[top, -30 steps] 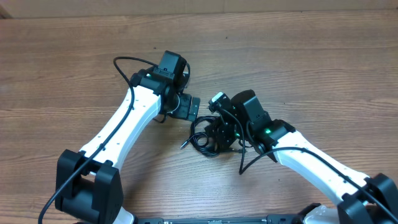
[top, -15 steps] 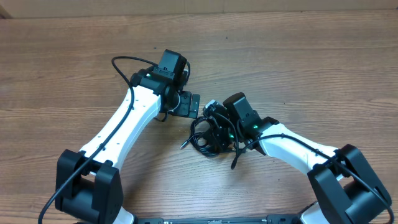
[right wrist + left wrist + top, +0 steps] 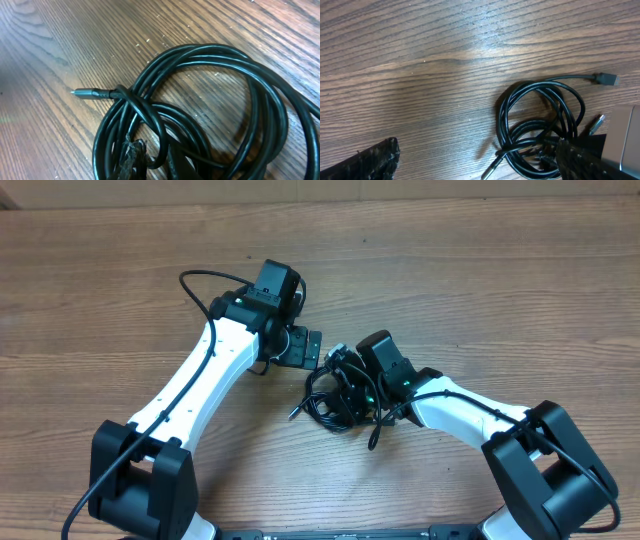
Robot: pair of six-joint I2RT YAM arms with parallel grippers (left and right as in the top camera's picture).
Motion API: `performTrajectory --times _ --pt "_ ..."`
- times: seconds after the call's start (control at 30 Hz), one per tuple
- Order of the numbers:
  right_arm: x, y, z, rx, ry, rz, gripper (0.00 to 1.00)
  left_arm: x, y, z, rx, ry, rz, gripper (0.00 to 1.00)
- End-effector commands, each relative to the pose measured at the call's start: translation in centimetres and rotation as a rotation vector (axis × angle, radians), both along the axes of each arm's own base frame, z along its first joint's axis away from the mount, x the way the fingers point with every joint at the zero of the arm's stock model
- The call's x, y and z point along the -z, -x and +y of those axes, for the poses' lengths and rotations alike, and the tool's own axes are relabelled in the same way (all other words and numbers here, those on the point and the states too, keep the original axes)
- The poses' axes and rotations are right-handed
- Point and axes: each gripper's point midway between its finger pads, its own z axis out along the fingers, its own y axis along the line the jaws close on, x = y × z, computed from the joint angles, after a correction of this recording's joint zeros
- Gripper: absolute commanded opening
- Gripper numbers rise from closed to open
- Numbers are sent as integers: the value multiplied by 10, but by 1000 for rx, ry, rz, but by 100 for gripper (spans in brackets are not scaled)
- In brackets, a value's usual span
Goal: Untangle cables
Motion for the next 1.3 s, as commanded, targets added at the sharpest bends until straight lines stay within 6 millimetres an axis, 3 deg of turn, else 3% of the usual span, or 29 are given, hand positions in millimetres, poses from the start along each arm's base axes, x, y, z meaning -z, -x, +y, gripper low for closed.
performTrajectory --times 0.0,1.27 --pt "-5 -1 9 -19 -35 6 18 -3 -4 -2 -15 2 -12 100" --pt "15 0 19 -26 -28 19 4 -3 -4 -2 -11 1 -12 100"
